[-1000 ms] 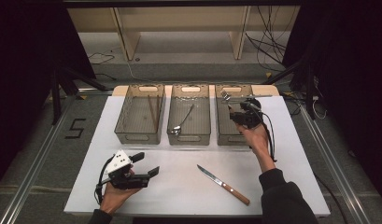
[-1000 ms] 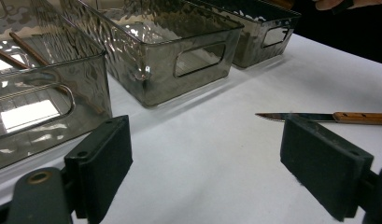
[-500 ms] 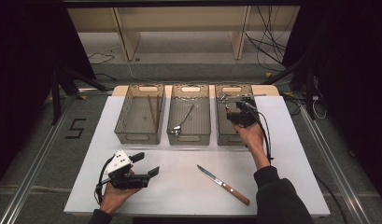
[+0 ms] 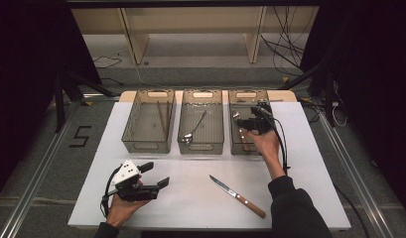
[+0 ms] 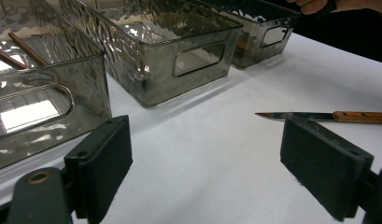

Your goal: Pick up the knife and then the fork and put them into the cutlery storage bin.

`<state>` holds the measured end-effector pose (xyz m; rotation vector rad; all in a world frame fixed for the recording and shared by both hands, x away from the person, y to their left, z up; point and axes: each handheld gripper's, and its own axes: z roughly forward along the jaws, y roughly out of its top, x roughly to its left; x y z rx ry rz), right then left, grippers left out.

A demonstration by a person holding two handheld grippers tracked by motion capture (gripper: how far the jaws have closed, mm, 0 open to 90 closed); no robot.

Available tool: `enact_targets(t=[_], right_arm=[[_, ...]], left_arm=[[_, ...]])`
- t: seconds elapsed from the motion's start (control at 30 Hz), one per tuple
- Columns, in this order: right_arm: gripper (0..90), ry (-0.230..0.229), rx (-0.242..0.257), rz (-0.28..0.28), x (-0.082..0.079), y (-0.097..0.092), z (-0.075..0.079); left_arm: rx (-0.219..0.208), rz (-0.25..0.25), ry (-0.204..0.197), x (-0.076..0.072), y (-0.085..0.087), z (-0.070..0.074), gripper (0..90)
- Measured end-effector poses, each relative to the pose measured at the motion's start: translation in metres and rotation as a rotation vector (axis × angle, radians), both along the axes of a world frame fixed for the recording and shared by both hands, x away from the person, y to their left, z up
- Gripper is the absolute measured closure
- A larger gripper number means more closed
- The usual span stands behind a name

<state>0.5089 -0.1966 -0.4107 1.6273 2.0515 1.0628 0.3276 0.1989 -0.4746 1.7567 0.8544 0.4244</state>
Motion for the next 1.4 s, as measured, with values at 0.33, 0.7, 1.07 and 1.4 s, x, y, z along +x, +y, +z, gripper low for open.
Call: enact_targets(t=[0.33,0.7,1.07,1.4], right_arm=[[39.4,-0.085,0.027,0.123,-0.029,-0.004,0.025],[31.4,-0.116,0.016,0.268,-0.076,0.003,0.035],[29.1,-0.086,0.023,0.339,-0.112,0.005,0.019],[28.7,-0.065,-0.008,0.383,-0.124,0.011,0.008]], left_arm=[[0.002,0.001,0.000,0.000,0.000,0.000,16.4],[-0.005,0.002,-0.003,0.000,0.001,0.000,16.3],[-0.009,0.000,0.001,0.000,0.001,-0.001,16.0],[-0.009,-0.004,0.004,0.000,0.002,-0.001,15.9]])
